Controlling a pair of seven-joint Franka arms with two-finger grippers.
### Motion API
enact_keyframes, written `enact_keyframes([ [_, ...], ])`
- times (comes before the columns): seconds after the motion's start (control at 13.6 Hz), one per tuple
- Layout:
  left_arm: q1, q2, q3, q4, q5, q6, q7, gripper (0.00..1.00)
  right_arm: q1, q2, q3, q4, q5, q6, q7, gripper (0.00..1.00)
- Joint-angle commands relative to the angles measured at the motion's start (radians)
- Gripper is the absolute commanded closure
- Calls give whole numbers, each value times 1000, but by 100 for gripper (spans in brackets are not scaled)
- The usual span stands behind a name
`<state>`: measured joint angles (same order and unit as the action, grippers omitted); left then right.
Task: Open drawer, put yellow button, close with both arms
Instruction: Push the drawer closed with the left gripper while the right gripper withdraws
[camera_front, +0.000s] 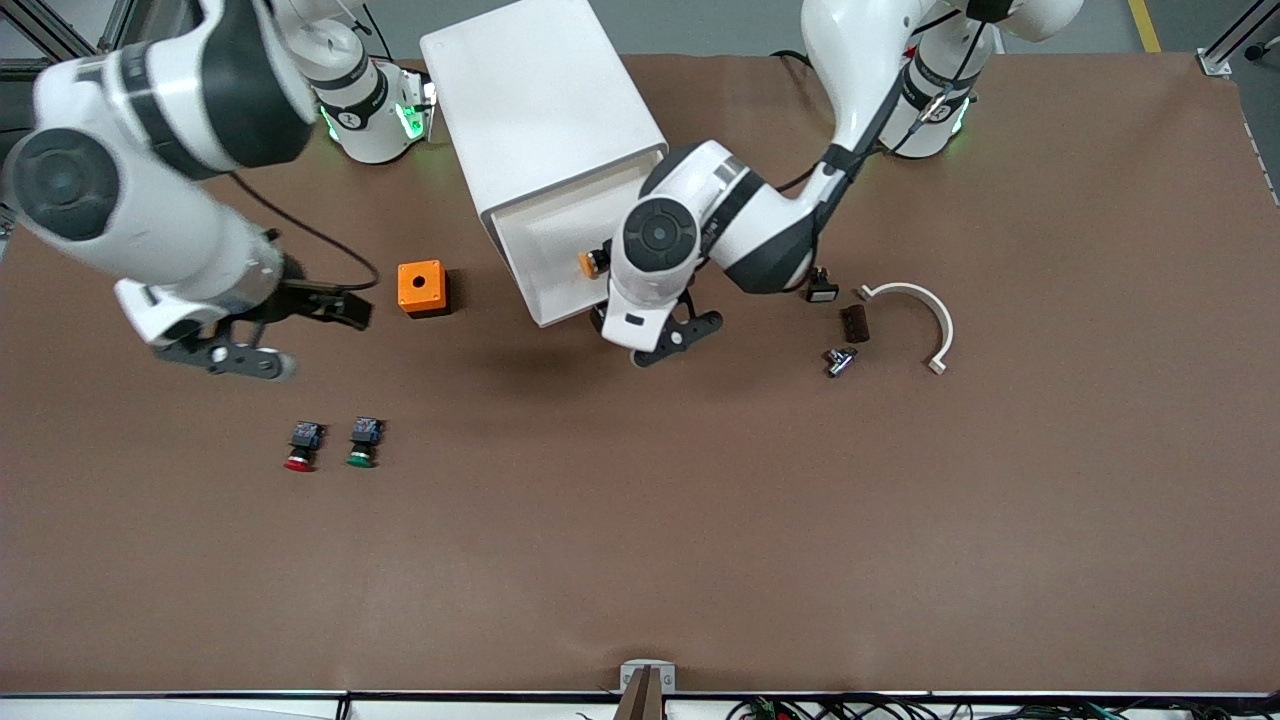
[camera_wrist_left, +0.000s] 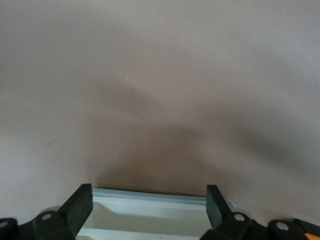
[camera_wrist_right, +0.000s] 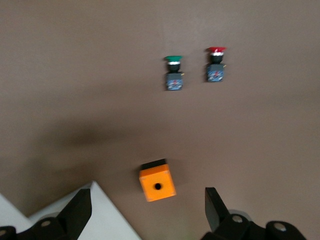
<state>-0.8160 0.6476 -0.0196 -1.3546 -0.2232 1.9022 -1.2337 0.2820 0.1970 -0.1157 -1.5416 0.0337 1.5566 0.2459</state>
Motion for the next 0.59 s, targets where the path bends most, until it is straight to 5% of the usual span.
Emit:
enact_keyframes([
  [0.0, -69, -55, 0, -101, 13, 44, -87, 0, -160, -20, 21, 3, -9, -33, -298, 0],
  [0.51, -114, -80, -95, -158, 15, 44, -245, 0, -282, -24, 25, 107, -84, -145, -402, 0],
])
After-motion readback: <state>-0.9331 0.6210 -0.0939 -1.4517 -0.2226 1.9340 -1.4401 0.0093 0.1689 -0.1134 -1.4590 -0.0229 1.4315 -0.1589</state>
